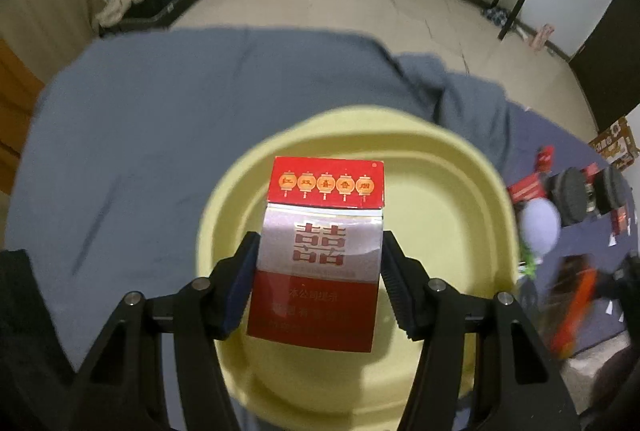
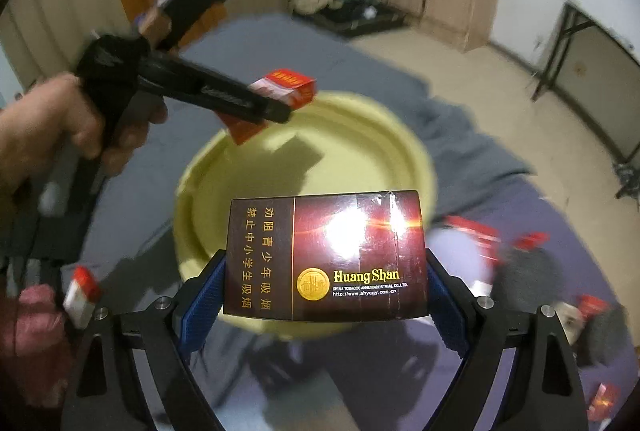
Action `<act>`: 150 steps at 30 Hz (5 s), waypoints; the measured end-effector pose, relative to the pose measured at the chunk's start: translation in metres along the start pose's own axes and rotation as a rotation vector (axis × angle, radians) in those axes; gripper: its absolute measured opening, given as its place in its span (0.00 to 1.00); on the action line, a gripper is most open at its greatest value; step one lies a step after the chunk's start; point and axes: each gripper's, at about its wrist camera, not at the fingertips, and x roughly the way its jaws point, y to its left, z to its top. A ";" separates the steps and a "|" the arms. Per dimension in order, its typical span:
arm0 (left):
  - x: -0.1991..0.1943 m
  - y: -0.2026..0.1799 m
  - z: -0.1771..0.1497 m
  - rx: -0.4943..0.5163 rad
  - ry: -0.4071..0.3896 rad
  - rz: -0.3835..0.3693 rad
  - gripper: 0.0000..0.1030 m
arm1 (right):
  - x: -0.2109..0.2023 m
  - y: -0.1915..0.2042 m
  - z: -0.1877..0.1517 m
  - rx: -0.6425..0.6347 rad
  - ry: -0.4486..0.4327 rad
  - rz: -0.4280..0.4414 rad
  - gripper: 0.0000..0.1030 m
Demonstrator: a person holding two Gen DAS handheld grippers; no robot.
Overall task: Organize rigid objects
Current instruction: 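Carry both packs to the yellow tray and open both tools to drop them, then grasp the lavender ball with the left tool while the right tool grasps a red pack, then place the lavender ball and red pack into the yellow tray with both tools, then grasp a red pack with the left tool while the right tool grasps a black foam disc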
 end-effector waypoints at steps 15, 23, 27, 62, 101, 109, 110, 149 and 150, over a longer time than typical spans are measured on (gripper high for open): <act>0.059 0.000 -0.001 -0.009 0.063 -0.003 0.85 | 0.117 0.051 0.003 -0.098 0.136 -0.083 0.92; -0.024 -0.029 0.016 -0.073 -0.080 -0.161 1.00 | 0.001 0.001 -0.008 0.080 -0.025 -0.002 1.00; -0.053 -0.101 0.020 0.089 -0.125 -0.219 1.00 | -0.068 -0.078 -0.048 0.174 -0.088 -0.120 1.00; 0.037 -0.227 -0.010 0.396 0.055 -0.131 0.59 | -0.091 -0.314 -0.284 0.690 -0.038 -0.396 1.00; 0.014 0.015 0.011 -0.052 0.054 -0.045 0.57 | 0.099 0.025 0.033 -0.108 0.035 0.045 0.89; 0.031 0.012 0.000 -0.014 0.058 -0.032 0.57 | 0.147 0.032 0.024 -0.092 0.114 0.002 0.89; 0.031 0.013 0.001 -0.016 0.058 -0.032 0.57 | 0.149 0.030 0.023 -0.091 0.109 0.004 0.89; 0.054 -0.253 -0.014 0.252 0.155 0.012 0.98 | -0.020 -0.239 -0.156 0.586 -0.115 -0.305 1.00; 0.057 -0.249 -0.014 0.213 0.159 0.008 0.98 | -0.015 -0.240 -0.154 0.579 -0.108 -0.315 1.00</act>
